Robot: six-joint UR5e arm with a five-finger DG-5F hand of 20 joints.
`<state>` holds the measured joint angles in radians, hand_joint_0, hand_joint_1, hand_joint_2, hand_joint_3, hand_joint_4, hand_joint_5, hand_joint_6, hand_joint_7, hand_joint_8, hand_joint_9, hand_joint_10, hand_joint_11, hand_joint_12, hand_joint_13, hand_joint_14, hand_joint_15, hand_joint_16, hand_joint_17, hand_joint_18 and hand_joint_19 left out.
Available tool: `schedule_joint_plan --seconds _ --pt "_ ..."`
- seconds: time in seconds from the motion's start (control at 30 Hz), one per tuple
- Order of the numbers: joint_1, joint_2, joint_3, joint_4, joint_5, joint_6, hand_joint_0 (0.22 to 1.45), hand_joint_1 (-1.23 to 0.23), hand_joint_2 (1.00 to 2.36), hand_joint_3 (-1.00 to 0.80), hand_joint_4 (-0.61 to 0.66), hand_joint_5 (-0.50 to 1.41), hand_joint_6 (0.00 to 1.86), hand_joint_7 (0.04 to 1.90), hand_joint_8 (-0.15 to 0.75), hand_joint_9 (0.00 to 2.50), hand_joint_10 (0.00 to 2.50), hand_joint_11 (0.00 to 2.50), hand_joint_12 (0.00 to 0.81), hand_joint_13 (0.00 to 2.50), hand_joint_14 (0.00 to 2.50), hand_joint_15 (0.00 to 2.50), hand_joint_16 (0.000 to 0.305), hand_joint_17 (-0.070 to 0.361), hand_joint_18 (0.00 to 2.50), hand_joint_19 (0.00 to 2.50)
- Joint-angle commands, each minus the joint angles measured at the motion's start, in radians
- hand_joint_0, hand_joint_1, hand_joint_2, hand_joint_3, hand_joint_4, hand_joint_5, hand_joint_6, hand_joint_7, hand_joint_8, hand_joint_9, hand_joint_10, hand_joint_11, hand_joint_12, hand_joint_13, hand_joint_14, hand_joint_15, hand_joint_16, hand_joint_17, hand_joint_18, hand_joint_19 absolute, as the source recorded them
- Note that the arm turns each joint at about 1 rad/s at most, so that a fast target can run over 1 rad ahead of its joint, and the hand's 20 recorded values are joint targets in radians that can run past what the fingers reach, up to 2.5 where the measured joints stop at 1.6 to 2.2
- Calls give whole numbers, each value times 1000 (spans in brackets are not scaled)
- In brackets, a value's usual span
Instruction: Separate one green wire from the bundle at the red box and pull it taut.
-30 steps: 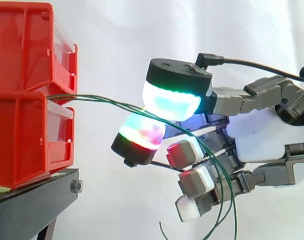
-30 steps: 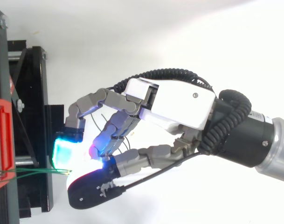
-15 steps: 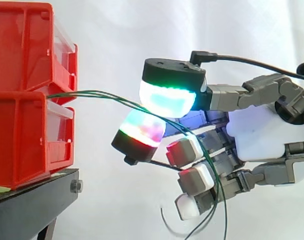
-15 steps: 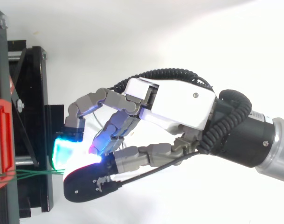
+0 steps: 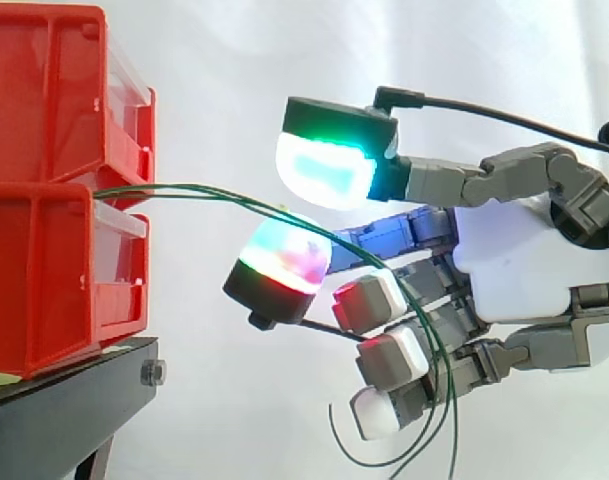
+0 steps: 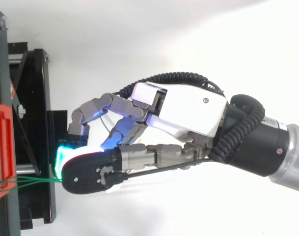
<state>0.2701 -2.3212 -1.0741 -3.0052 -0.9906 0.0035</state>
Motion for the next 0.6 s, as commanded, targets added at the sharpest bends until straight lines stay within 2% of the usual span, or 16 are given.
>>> schedule_joint_plan --seconds 0.0,0.13,0.2,0.23,0.37,0.57 --pt "0 0 0 0 1 0 508 -537 1000 -500 114 -160 874 907 296 1208 24 1034 367 1168 26 913 57 129 839 744" --pt "0 -1 0 0 0 1 530 -696 1000 -500 106 -164 877 930 286 1194 23 1036 354 1162 27 912 55 124 833 741" --pt "0 0 0 0 1 1 562 -719 1001 -483 98 -165 889 943 281 1186 23 1039 346 1153 28 918 53 119 822 741" --pt "0 0 0 0 0 1 598 -732 1010 -396 100 -165 897 961 271 1179 24 1063 337 1148 29 929 52 116 814 745" --pt "0 0 0 0 0 1 620 -745 1021 -249 62 -168 911 978 273 1168 25 1060 339 1151 29 930 51 116 817 745" --pt "0 -1 0 0 1 1 636 -767 1019 -272 65 -175 916 910 268 1135 25 1036 337 1136 29 927 51 115 807 737"
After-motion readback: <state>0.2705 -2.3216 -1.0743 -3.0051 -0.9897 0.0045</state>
